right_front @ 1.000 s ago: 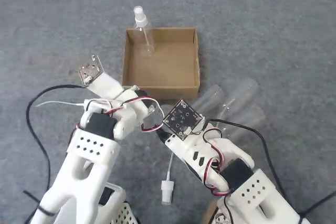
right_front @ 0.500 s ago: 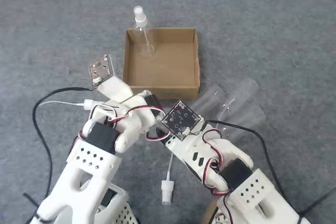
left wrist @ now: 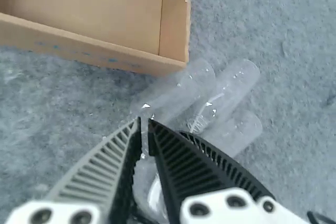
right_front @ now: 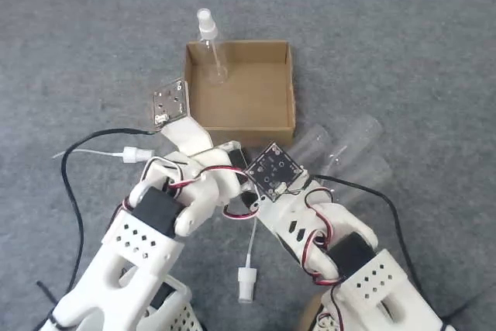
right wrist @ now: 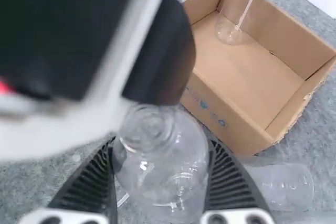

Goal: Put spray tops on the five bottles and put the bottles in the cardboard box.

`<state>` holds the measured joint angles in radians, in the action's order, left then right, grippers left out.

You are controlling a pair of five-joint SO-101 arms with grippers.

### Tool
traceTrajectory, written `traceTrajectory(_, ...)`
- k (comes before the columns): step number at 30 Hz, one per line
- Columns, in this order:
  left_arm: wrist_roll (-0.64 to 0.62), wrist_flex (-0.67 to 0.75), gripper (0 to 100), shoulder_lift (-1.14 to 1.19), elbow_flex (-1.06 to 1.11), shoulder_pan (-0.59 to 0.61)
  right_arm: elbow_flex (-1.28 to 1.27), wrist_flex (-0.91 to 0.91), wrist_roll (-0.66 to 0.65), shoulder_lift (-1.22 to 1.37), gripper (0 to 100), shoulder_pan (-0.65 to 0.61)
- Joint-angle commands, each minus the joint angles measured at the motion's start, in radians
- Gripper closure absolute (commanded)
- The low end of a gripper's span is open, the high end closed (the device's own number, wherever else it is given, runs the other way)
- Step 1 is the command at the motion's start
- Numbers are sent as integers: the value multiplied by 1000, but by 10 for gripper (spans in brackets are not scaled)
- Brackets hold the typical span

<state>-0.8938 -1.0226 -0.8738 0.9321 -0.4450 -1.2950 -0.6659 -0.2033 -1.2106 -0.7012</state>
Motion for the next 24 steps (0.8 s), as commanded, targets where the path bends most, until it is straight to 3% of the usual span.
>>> traceTrajectory(1,12,-14,987,-15,-7,-17,17,47,-2,-36,972,31)
traceTrajectory(10,12,-9,981,-15,-8,-21,17,50,-2,-36,972,33)
traceTrajectory(15,6,-14,909,-15,-2,-71,17,51,0,-36,972,59)
traceTrajectory(24,-15,-63,885,-17,-15,-26,17,50,0,-41,972,68)
